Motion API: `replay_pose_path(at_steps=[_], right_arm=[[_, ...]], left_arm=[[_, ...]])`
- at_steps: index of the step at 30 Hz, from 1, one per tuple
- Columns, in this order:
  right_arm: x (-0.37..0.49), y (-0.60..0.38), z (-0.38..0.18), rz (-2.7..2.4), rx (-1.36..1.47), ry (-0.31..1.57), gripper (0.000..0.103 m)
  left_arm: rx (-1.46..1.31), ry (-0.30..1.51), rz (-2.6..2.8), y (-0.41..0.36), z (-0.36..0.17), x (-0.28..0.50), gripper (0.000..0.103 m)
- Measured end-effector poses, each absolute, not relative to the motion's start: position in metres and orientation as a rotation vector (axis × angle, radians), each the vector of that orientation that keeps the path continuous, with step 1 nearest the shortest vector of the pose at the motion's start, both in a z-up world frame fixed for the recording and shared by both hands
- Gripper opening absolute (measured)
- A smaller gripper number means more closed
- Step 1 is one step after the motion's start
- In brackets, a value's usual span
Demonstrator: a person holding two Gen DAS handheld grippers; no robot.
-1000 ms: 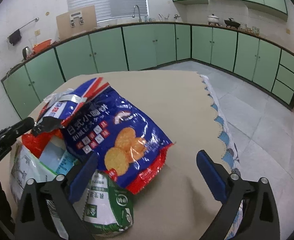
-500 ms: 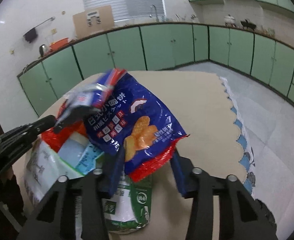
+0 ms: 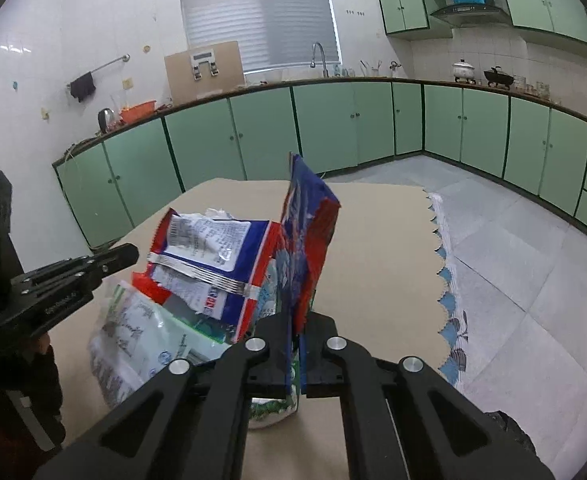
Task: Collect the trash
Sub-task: 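Grasp a white snack wrapper with the left tool while the right tool grasps the blue biscuit bag, then lift both wrappers and carry them toward the black bin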
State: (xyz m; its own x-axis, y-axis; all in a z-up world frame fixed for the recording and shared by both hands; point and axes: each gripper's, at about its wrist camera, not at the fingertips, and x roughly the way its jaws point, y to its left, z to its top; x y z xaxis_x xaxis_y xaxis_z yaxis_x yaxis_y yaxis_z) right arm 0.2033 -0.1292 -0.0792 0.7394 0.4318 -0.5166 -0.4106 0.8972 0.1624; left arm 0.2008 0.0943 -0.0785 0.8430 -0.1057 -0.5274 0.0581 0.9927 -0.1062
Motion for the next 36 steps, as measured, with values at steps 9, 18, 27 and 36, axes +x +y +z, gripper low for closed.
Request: replay_pose_path(at_steps=[9, 18, 27, 36], right_arm=[[0.189, -0.138, -0.076, 0.433, 0.015, 0.564, 0.002], [0.200, -0.128, -0.087, 0.448, 0.016, 0.581, 0.002], [0.208, -0.126, -0.097, 0.463, 0.018, 0.615, 0.002], [0.200, -0.124, -0.091, 0.468, 0.016, 0.593, 0.002]], left_arm=[[-0.094, 0.572, -0.076, 0.098, -0.080, 0.201, 0.024], [-0.107, 0.609, -0.101, 0.110, -0.093, 0.229, 0.060], [-0.159, 0.666, -0.192, 0.104, -0.108, 0.242, 0.024], [-0.189, 0.611, -0.175, 0.106, -0.096, 0.231, 0.000]])
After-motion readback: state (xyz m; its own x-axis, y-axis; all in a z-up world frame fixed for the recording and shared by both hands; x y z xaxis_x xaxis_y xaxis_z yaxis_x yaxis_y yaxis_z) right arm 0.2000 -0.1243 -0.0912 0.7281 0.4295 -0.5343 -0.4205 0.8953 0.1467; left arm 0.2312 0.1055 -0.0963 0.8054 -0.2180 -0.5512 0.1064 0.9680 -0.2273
